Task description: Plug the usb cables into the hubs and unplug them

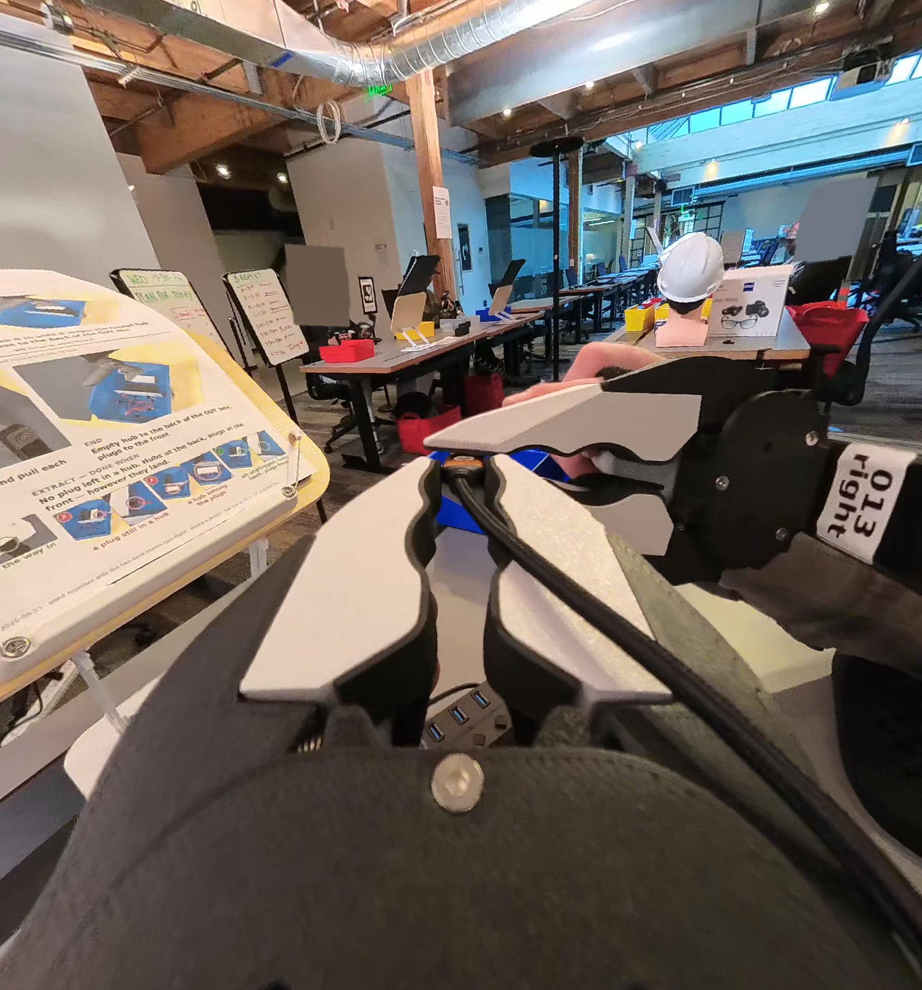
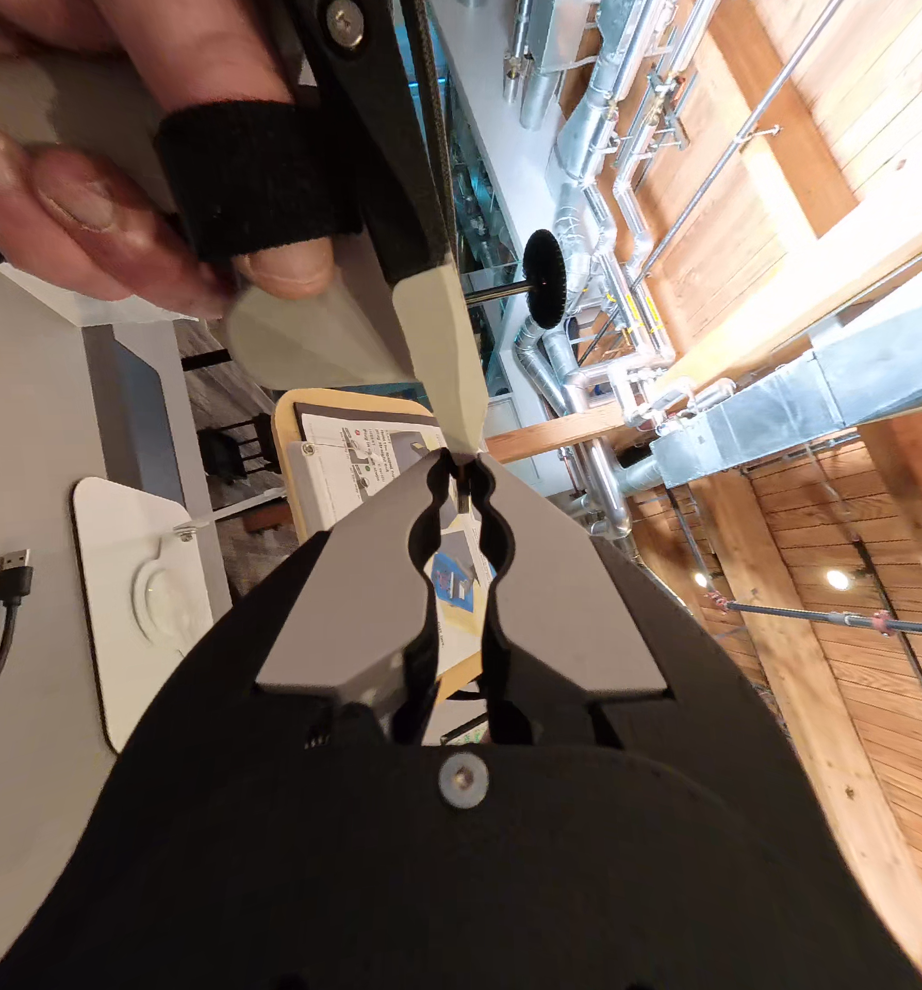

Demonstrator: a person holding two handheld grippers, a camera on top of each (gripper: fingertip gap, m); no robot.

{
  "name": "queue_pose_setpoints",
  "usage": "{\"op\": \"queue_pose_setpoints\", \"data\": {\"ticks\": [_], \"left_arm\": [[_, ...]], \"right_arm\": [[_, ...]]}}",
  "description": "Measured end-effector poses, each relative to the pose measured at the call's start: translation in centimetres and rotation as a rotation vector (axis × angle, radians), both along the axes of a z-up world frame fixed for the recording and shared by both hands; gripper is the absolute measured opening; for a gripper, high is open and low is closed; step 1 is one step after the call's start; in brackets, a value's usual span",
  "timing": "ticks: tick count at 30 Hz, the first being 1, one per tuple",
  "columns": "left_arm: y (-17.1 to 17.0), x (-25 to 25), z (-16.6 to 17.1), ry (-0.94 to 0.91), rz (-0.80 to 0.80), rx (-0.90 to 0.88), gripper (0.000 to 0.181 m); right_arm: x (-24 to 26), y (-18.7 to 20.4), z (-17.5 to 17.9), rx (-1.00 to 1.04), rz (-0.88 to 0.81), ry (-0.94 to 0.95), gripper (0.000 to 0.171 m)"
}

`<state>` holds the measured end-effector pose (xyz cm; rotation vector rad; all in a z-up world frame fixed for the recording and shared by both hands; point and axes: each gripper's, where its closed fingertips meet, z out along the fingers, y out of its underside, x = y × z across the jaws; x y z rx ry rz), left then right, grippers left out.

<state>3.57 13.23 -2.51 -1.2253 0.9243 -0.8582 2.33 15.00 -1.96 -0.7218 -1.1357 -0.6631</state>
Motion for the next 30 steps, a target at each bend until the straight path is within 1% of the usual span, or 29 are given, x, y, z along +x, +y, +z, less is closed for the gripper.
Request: {"op": "queue_pose_setpoints", "data": {"ticks": [7,11,20,30], "left_arm": [[-0.26,-0.07,0.68,-0.03,0.009,0.014,0.015],[-0.43,-0.04,0.72,-0.031,0.004,0.014,0.015],[-0.27,0.0,0.53,-0.019,0.054,0.071,0.015],[-0.32,0.34,0.05,0.035,0.074,0.129,0.015]], "right_arm": [[-0.16,-0.1,0.52,-0.058,0.037,0.11,0.004],[-0.16,-0.23,0.59,-0.046,0.032,0.093,0.004],[-0.11,-0.17,0.35,-0.086,0.041,0.077,0.003],[0.24,-0.23,-0.32,-0.126,0.019,-0.016,0.003]]}}
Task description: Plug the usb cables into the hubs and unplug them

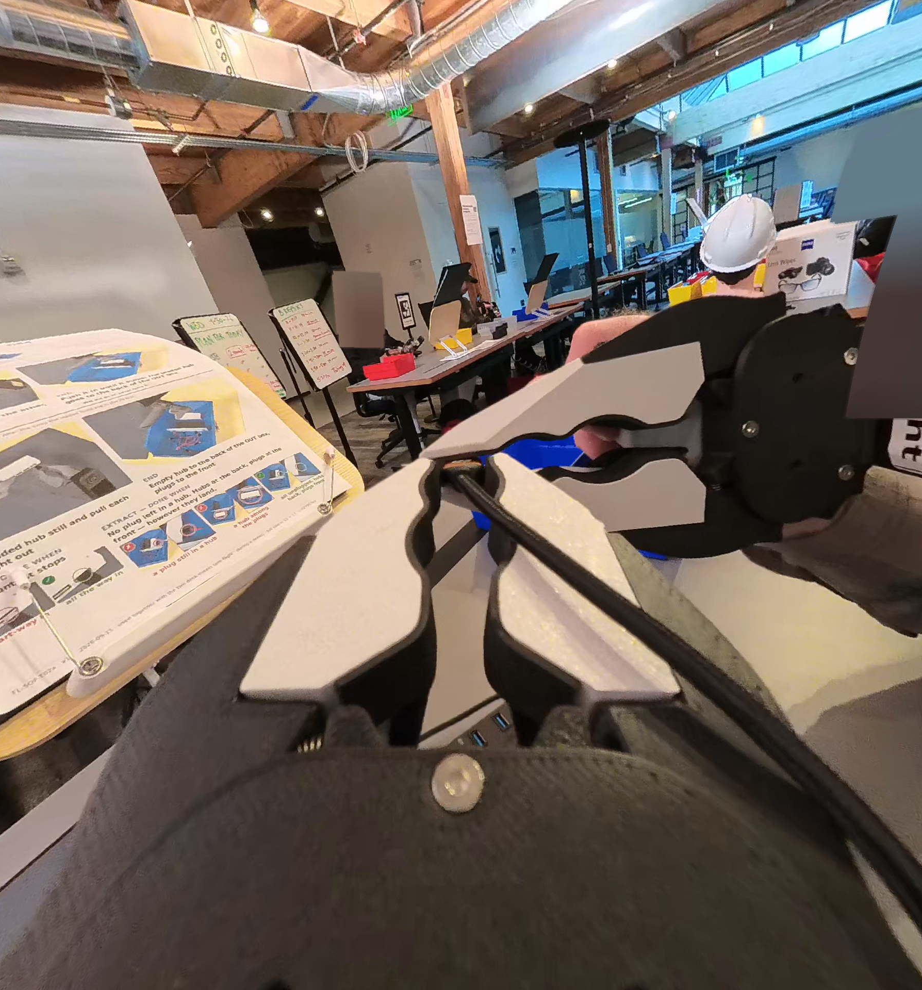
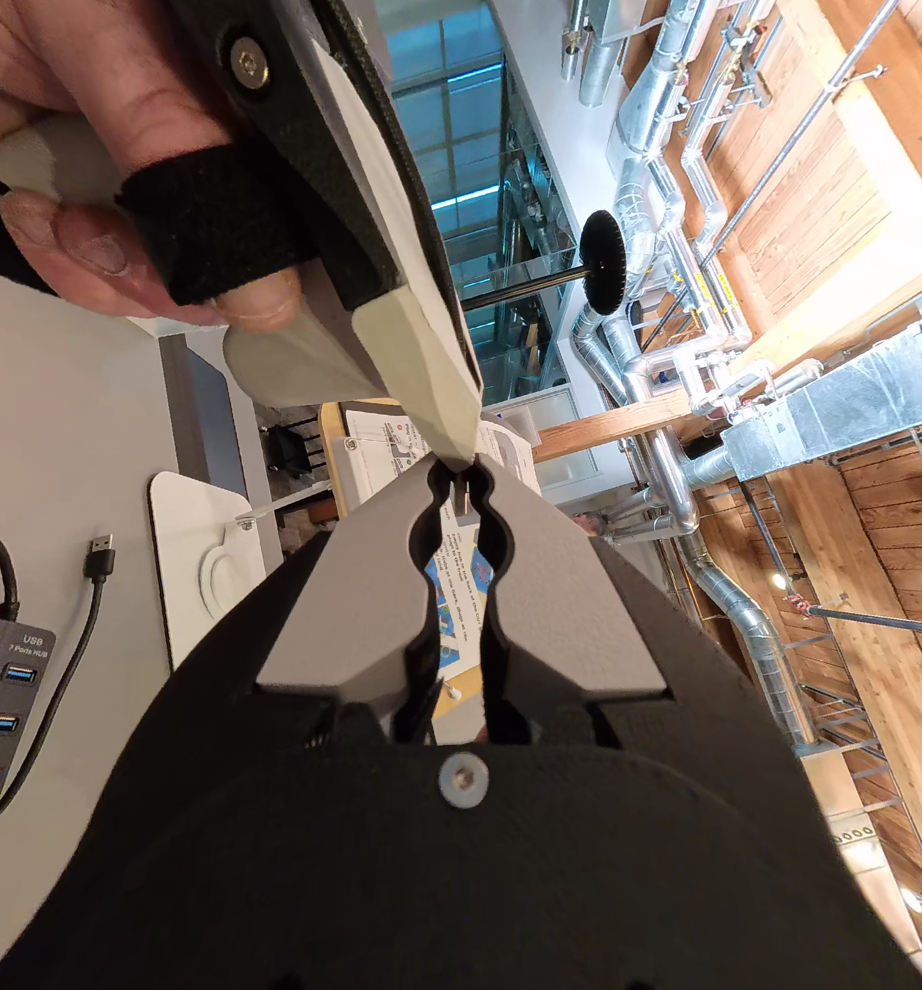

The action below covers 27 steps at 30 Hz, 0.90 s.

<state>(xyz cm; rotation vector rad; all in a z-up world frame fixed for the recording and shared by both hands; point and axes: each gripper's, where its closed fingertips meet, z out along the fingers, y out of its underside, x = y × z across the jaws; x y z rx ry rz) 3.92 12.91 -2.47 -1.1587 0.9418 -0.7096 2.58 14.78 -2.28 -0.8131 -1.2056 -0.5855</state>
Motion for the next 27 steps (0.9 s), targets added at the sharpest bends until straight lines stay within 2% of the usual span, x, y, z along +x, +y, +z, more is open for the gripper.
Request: {"op": "queue_pose_setpoints", "data": {"ticks": [12,17,24,27], "left_arm": [[0.4,-0.3,0.1,-0.019,0.024,-0.002,0.015],[1.4,-1.1,0.3,-0.023,0.06,0.008,0.015],[3.0,-3.0,1.2,-0.058,0.101,0.013,0.015],[3.4,-3.8,1.8,-0.066,0.124,0.034,0.015]], "right_arm": [[-0.1,0.1,0.2,0.024,-0.016,0.017,0.004],[0.4,-0.1,0.6,-0.021,0.023,0.058,0.016],[3.7,0.8,0.6,-0.21,0.0,0.057,0.023],[5.2,1.5,-0.1,-0.401,-0.01,0.085,0.023]]}}
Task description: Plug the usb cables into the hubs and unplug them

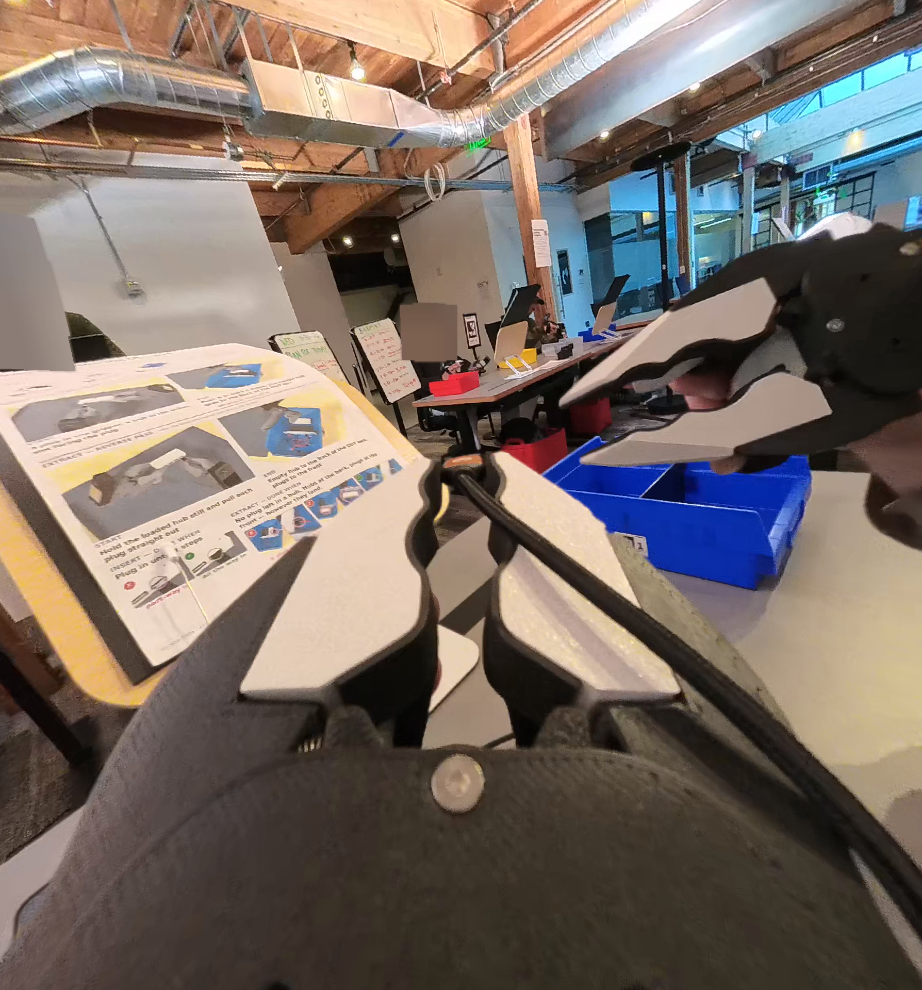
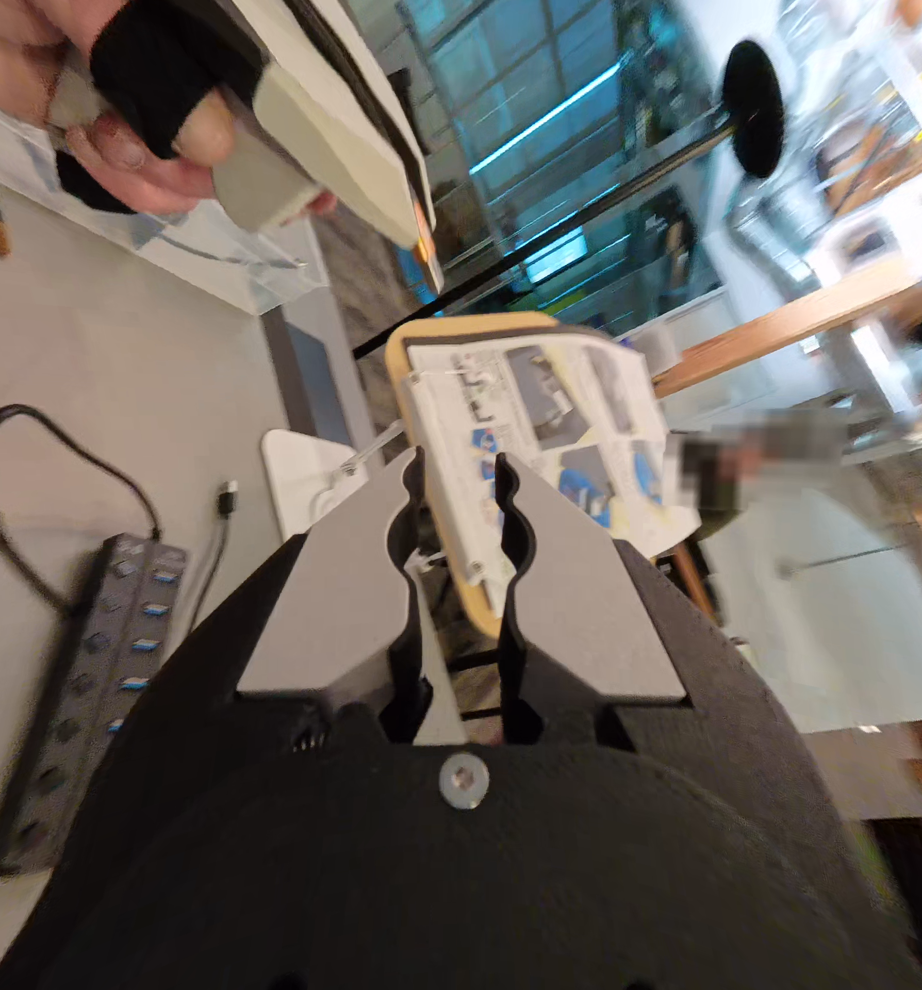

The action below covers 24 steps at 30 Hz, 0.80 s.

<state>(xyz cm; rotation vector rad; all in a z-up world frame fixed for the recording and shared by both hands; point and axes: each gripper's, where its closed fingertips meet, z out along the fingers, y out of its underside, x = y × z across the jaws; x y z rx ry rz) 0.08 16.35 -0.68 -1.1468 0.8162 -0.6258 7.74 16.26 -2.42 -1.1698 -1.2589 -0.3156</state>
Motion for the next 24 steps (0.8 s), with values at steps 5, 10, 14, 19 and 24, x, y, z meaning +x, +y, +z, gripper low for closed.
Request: {"op": "queue_pose_setpoints", "data": {"ticks": [5,10,14,19,24], "left_arm": [[0.4,-0.9,0.6,-0.009,0.013,0.018,0.015],[0.7,-0.9,0.2,-0.002,0.015,0.017,0.015],[0.7,-0.8,0.2,0.003,0.012,0.017,0.015],[0.5,-0.9,0.5,0.002,0.013,0.026,0.015],[0.5,-1.2,0.8,-0.004,0.016,0.031,0.015]], "right_arm": [[2.7,-0.1,-6.4,-0.449,-0.002,-0.102,0.03],[5.5,-2.4,-15.3,-0.785,-0.037,-0.204,0.047],[7.3,-3.3,-20.5,-0.951,-0.108,-0.207,0.055],[8.9,-3.7,-25.1,-1.077,-0.207,-0.212,0.068],[9.2,-3.7,-26.6,-1.137,-0.263,-0.122,0.055]]}}
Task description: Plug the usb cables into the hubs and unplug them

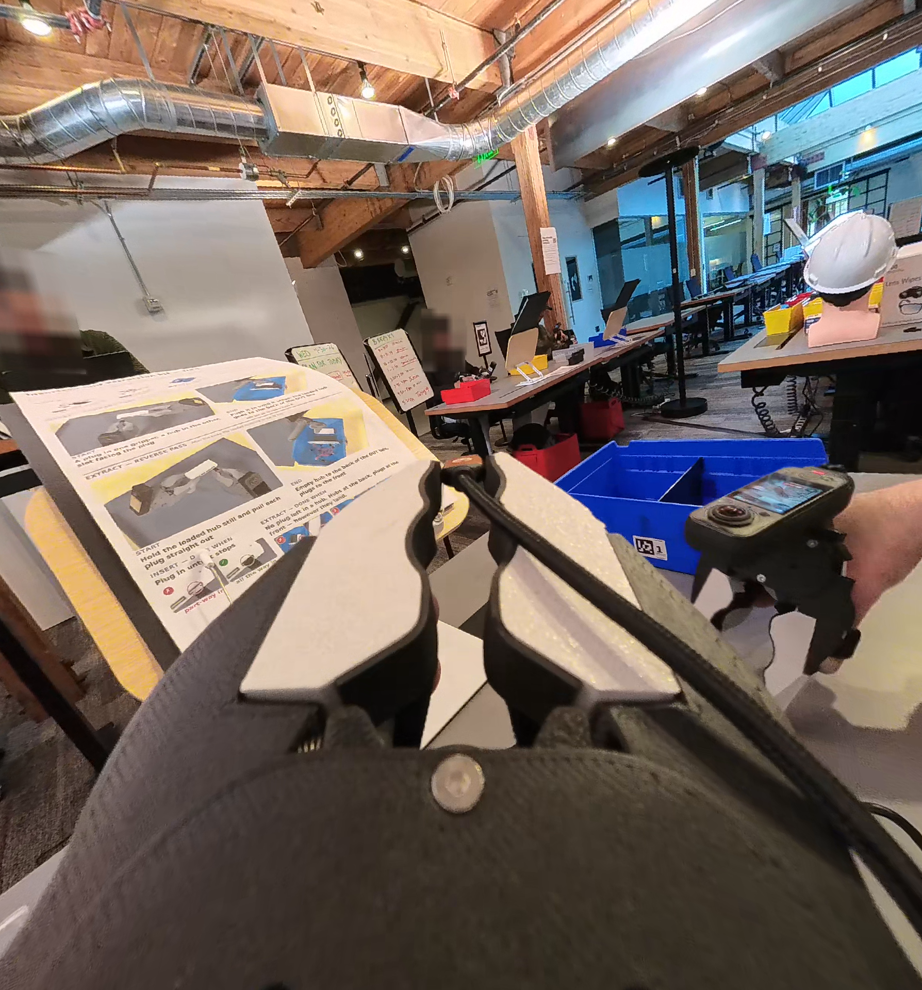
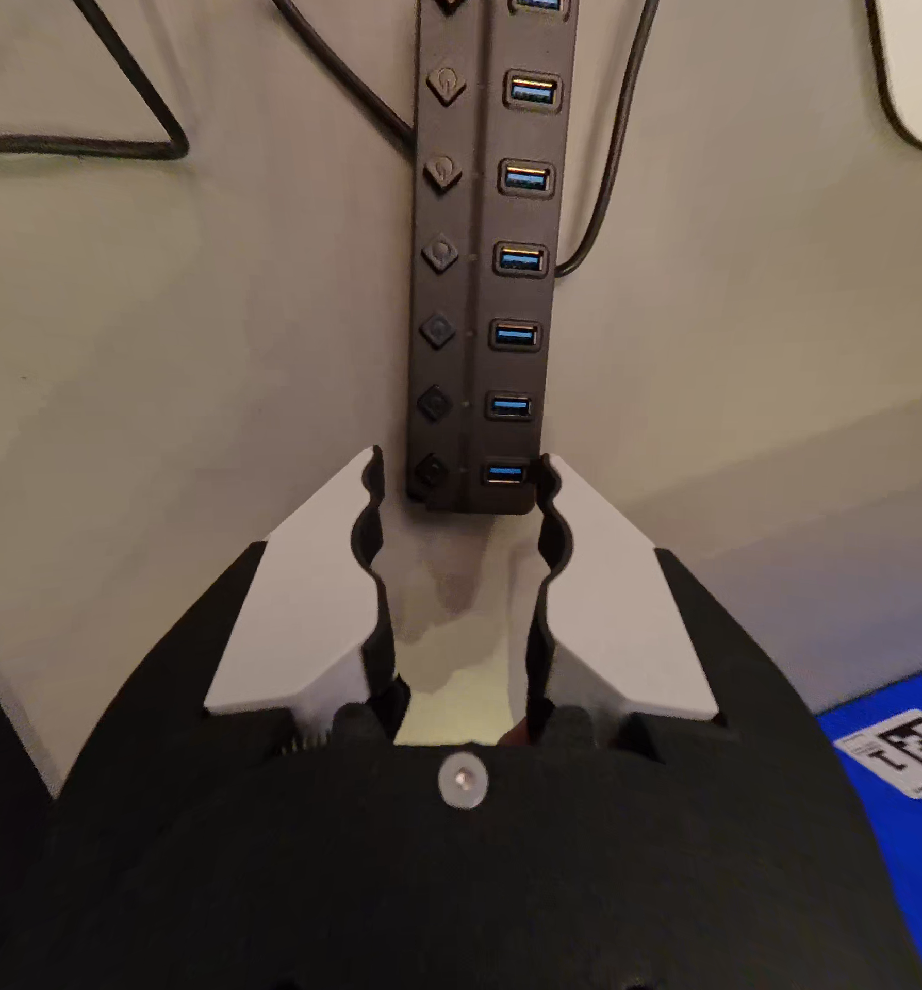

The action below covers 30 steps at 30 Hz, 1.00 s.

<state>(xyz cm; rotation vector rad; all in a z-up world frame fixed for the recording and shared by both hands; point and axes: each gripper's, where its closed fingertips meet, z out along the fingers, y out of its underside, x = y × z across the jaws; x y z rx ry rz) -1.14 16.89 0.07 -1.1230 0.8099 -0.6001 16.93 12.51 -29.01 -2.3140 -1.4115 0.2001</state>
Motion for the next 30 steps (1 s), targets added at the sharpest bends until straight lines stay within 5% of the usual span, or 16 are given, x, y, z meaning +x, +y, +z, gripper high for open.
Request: {"op": "queue_pose_setpoints", "data": {"ticks": [16,30], "left_arm": [[-0.1,0.0,0.0,0.004,-0.002,0.001,0.015],[-0.4,0.3,0.2,0.01,-0.007,0.009,0.015]], "right_arm": [[-2.4,-5.6,0.3,-0.03,-0.108,0.06,0.07],[-9.6,-11.0,1.2,-0.128,0.051,0.192,0.055]]}}
